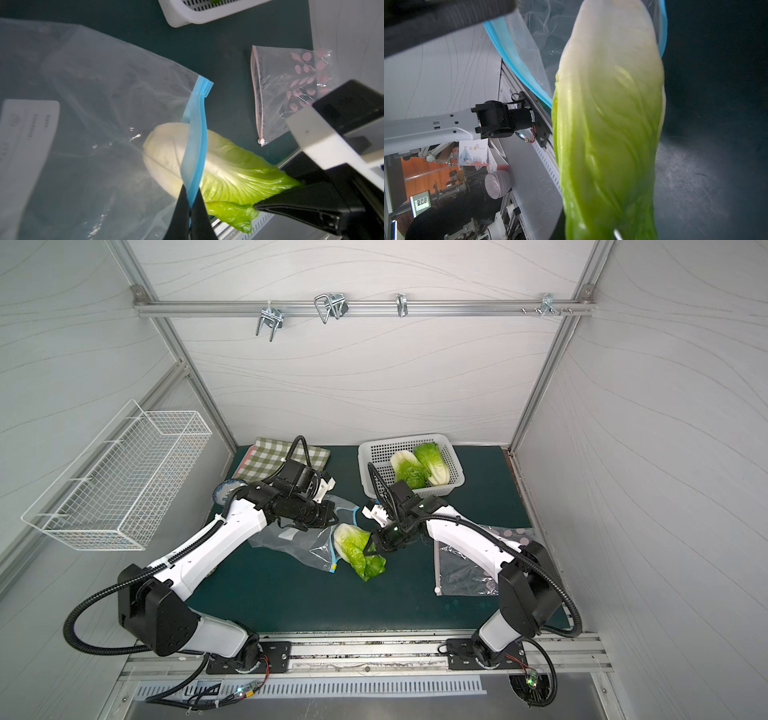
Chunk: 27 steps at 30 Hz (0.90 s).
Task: Put the chinese cabbages into a zipper bag and zip it
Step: Place the Chinese cabbage in the zipper food storage bag.
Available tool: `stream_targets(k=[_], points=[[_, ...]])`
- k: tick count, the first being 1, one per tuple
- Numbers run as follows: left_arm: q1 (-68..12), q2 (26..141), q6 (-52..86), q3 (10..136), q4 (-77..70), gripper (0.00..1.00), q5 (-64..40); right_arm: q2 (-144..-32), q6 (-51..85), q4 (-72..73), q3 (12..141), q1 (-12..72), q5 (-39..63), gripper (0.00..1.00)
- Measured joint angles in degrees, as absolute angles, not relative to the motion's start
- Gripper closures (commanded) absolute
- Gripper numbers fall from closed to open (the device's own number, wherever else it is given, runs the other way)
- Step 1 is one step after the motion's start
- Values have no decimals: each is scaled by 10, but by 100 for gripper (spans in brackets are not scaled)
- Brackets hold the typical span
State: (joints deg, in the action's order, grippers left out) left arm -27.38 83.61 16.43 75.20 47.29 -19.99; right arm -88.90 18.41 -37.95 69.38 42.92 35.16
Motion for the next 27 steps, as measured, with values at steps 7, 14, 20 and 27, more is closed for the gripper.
stream_targets(k=[7, 14, 20, 27], points=[[-294, 839, 157, 760, 479, 100, -204, -863, 167, -352, 681, 439, 397, 100], [-293, 837, 154, 764, 482, 100, -218, -846, 241, -238, 613, 409, 448, 100], [-293, 832, 149, 761, 482, 100, -230, -858, 319, -175, 606, 359, 480, 100], [-311, 823, 158, 748, 479, 100, -243, -865, 451, -92, 589, 354, 516, 100]])
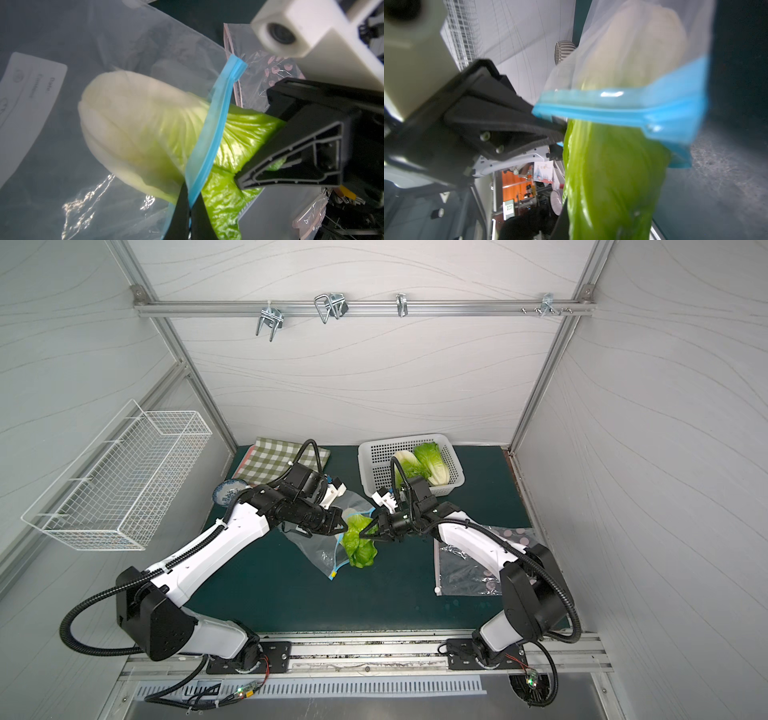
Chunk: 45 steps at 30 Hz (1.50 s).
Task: Put the chinese cabbages into a zipper bag and zip it
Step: Place the Chinese cabbage in the zipper food storage bag.
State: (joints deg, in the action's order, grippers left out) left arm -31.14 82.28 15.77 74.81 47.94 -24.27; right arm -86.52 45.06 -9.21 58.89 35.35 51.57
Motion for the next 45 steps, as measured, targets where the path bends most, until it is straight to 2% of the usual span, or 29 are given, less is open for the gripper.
stream_targets(k=[6, 11, 17, 25, 30, 35, 38, 45], points=[[-321, 809, 177, 739, 474, 100, -266, -866, 602, 43, 541, 342, 511, 100], [-326, 805, 199, 733, 454, 100, -284, -866, 701, 121, 513, 347, 469, 100], [-337, 804, 237, 731, 426, 100, -304, -860, 742, 165, 487, 383, 369, 100], [-338, 801, 292, 731, 384, 100, -322, -849, 714, 237, 442, 450, 236, 100], [-338, 801, 324, 731, 353, 100, -331, -844, 688, 244, 430, 462, 173, 91], [-338, 800, 343, 731, 331, 100, -333, -845, 676, 249, 431, 476, 133, 64], [-332, 800, 348, 727, 320, 100, -335, -851, 662, 231, 445, 483, 131, 53], [-288, 800, 360, 692, 295, 100, -350, -847, 592, 123, 495, 481, 150, 44]])
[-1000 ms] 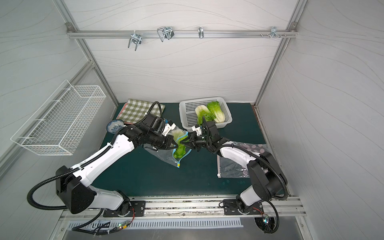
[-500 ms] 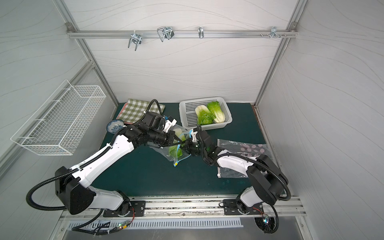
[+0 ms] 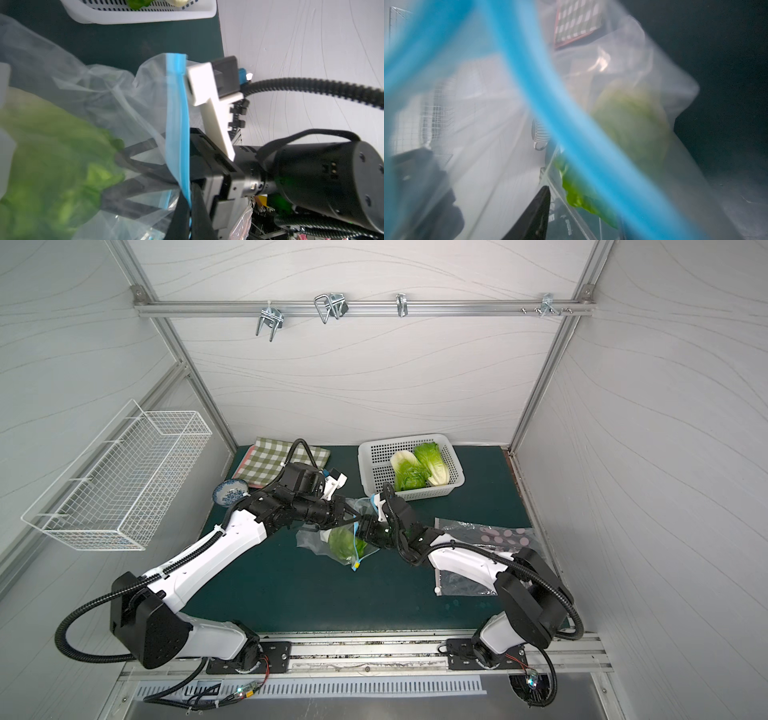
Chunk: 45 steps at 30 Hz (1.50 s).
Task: Put the chinese cabbages into a zipper bag and zip it
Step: Place the Chinese cabbage in the zipper food storage bag, then adjust the zipper food storage bag at the center of the board.
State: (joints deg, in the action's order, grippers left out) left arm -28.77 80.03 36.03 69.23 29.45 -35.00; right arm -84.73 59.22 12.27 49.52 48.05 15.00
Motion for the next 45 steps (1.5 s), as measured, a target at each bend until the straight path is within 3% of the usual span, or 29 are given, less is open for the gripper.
stream_targets(k=[7, 15, 21, 26, 30, 32, 37, 45], points=[[-271, 802, 358, 683, 293, 100, -350, -792, 513, -28, 518, 439, 204, 42], [-271, 808, 358, 669, 290, 100, -353, -731, 415, -203, 587, 360, 189, 40], [-271, 808, 358, 669, 290, 100, -356, -772, 353, -281, 612, 394, 154, 40], [-271, 808, 358, 669, 290, 100, -356, -811, 345, -282, 602, 420, 122, 54], [-271, 808, 354, 669, 293, 100, -356, -856, 351, -261, 604, 419, 115, 87], [-271, 808, 346, 671, 304, 100, -353, -880, 348, -263, 624, 419, 119, 94], [-263, 802, 312, 713, 383, 100, -320, -921, 318, -302, 766, 430, 162, 100], [-252, 728, 296, 790, 467, 100, -277, -953, 279, -358, 945, 462, 212, 100]])
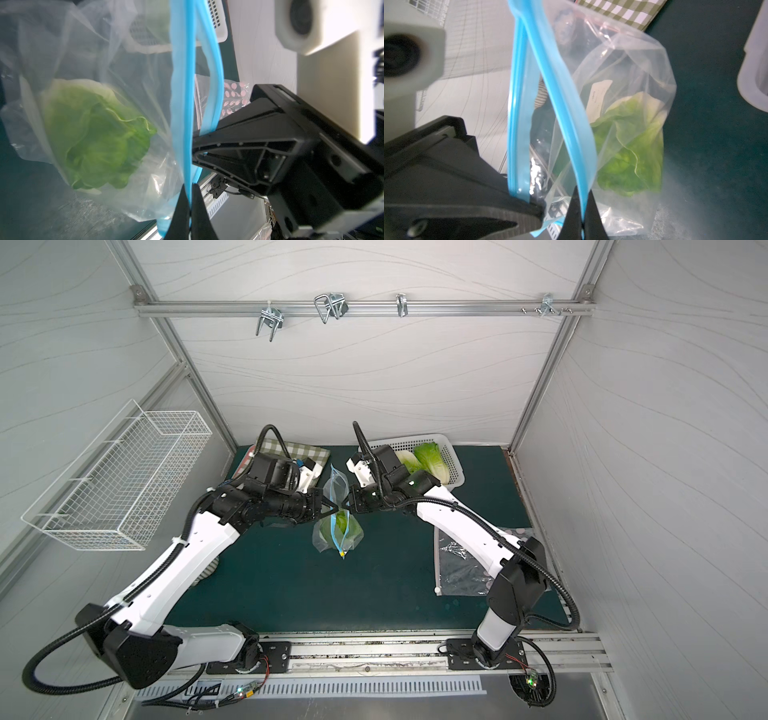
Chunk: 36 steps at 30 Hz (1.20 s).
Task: Put the chinese cabbages into a zipper bag and zip it
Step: Adjust the zipper food storage bag at the center of the board.
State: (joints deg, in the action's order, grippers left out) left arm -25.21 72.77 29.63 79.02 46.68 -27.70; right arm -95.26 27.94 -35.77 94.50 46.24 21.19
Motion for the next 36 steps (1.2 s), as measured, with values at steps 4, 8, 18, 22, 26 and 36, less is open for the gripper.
stream_targets(k=[4, 8, 18, 22, 26, 36], points=[[-242, 715, 295, 836, 505, 100, -267, -974, 273, -380, 982, 456, 219, 100], [-237, 713, 289, 868, 522, 100, -262, -1012, 276, -383, 1013, 454, 236, 100], [-215, 751, 241, 981, 609, 100, -219, -1060, 365, -279, 988, 445, 342, 100], [-215, 766, 241, 920, 579, 100, -236, -1049, 398, -229, 891, 419, 357, 100], [-220, 811, 244, 849, 542, 100, -251, -1036, 402, -227, 799, 381, 353, 99], [-263, 863, 250, 819, 478, 100, -282, -945, 310, -326, 781, 294, 301, 38]])
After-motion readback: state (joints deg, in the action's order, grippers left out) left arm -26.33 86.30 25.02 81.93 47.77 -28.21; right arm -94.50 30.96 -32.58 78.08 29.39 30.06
